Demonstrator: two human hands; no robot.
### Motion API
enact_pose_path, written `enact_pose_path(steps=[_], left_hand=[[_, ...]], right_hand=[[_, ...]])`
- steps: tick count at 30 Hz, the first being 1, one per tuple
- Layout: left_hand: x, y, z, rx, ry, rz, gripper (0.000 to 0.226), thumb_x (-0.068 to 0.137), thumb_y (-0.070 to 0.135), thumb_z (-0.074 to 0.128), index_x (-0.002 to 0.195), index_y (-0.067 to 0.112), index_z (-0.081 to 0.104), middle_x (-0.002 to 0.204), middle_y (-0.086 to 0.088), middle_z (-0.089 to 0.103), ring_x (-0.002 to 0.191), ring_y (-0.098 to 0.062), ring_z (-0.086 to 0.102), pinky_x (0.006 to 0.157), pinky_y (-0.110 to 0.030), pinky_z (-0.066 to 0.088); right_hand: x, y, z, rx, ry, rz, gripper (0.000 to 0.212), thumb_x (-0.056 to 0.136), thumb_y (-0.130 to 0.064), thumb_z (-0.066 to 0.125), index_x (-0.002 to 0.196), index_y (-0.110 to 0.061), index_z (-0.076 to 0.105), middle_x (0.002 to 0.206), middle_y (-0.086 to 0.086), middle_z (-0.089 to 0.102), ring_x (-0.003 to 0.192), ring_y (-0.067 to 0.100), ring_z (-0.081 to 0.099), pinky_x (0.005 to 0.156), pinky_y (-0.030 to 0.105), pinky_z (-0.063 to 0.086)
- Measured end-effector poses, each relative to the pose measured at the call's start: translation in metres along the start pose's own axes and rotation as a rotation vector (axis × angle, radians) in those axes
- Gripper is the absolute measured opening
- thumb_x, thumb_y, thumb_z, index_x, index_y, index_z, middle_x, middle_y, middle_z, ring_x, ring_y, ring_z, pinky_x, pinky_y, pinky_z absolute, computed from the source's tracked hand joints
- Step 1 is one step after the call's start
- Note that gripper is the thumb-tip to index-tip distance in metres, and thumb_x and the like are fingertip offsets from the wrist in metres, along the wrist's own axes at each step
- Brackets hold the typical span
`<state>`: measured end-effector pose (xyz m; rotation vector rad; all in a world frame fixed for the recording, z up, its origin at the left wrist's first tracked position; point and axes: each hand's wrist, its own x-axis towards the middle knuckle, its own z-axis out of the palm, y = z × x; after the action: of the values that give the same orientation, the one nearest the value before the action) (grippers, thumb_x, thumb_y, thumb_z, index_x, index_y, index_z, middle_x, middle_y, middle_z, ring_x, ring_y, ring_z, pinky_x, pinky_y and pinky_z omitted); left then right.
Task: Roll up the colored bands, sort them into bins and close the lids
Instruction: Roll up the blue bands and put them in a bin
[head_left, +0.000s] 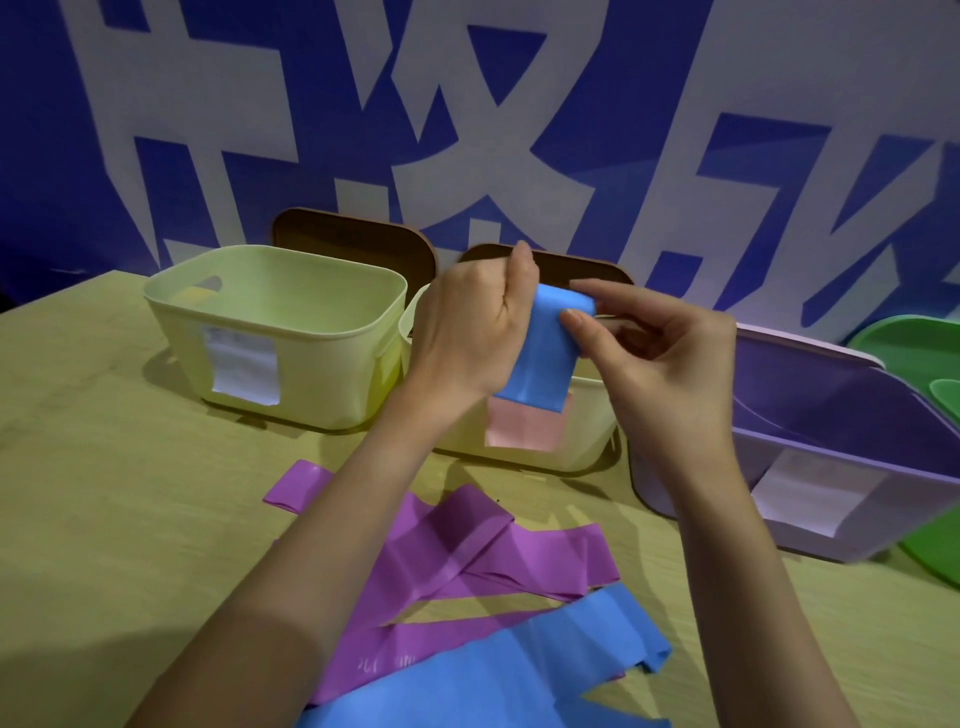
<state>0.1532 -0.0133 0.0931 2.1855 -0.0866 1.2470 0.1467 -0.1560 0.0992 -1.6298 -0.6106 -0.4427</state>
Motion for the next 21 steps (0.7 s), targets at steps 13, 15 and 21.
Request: enact_pose_path(steps=[13, 15, 21], left_hand=[[0.0039, -0.0042, 0.0034, -0.086, 0.002, -0.042, 0.049, 0.099, 0.026, 0.029, 0.050, 0.027, 0.032, 0.044, 0.011, 0.035, 0.045, -0.006, 0.045, 0.043, -0.016, 0.023], [0.0036, -0.0049, 0.0044, -0.109, -0.012, -0.058, 0.049, 0.098, 0.028, 0.028, 0.050, 0.026, 0.033, 0.044, 0.010, 0.036, 0.046, -0.006, 0.045, 0.044, -0.015, 0.023], [-0.0030, 0.0003, 0.0029, 0.087, 0.043, 0.087, 0.037, 0.101, 0.030, 0.031, 0.065, 0.023, 0.037, 0.049, 0.015, 0.028, 0.041, -0.004, 0.034, 0.042, -0.014, 0.025]], right_hand=[[-0.0012, -0.0010, 0.0027, -0.062, -0.063, 0.001, 0.020, 0.086, -0.017, 0.071, 0.106, -0.019, 0.070, 0.089, 0.004, 0.072, 0.078, 0.016, 0.067, 0.069, 0.028, 0.057], [-0.0008, 0.0003, 0.0028, -0.118, -0.041, -0.061, 0.021, 0.084, -0.014, 0.073, 0.105, -0.017, 0.071, 0.095, -0.004, 0.071, 0.083, 0.011, 0.066, 0.074, 0.025, 0.056], [0.0005, 0.0022, 0.0004, -0.041, -0.002, 0.052, 0.014, 0.086, -0.013, 0.071, 0.098, -0.017, 0.073, 0.080, 0.010, 0.071, 0.071, 0.022, 0.065, 0.068, 0.029, 0.054]])
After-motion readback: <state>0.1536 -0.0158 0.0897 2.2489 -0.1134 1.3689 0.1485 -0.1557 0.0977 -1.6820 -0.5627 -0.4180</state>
